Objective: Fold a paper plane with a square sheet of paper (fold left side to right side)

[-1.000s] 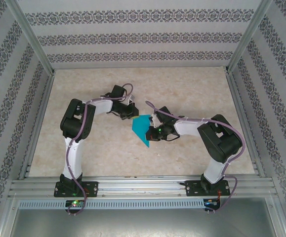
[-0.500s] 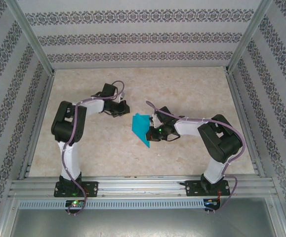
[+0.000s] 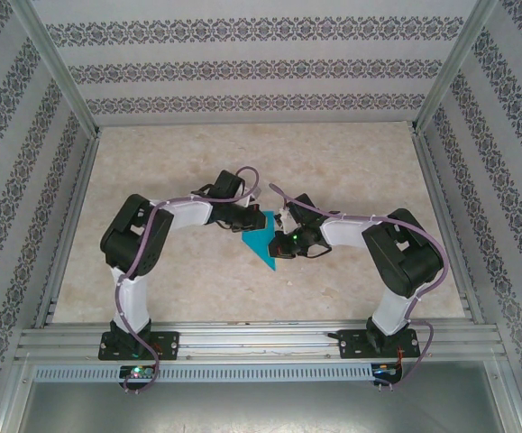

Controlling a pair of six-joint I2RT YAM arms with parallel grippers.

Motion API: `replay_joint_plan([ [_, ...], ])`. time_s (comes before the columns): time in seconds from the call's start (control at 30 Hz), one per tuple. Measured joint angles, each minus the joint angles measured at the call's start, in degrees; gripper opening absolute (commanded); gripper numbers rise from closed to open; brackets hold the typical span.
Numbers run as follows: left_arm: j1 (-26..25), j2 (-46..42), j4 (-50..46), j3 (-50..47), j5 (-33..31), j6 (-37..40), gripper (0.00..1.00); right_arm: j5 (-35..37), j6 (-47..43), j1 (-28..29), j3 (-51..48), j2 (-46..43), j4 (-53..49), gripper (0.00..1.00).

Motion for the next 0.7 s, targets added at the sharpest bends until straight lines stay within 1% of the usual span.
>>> replay_joint_plan([
  [0.1, 0.09, 1.88, -0.7, 1.11, -0.96, 0.07, 0.07, 0.0, 0.02, 0.0, -0.11, -0.28, -0.09, 0.0],
  [0.2, 0.09, 2.23, -1.55, 1.31, -1.97, 0.28, 0.05, -0.11, 0.07, 0.0, -0.44, -0.74, -0.28, 0.0],
  [0.43, 0.09, 2.6, -2.08, 1.22, -2.32, 0.5, 0.01, -3.41, 2.01, 0.0, -1.77, -4.13, -0.68, 0.0],
  [0.57, 0.11, 2.58, -0.87, 0.57, -1.95, 0.46, 0.0, -5.33, 3.32, 0.0, -1.77, -6.67, 1.6, 0.0],
  [0.7, 0.11, 2.58, 0.33, 0.04, -1.66, 0.46, 0.0, -5.79, 3.76, 0.0, -1.66, -5.53, 3.52, 0.0],
])
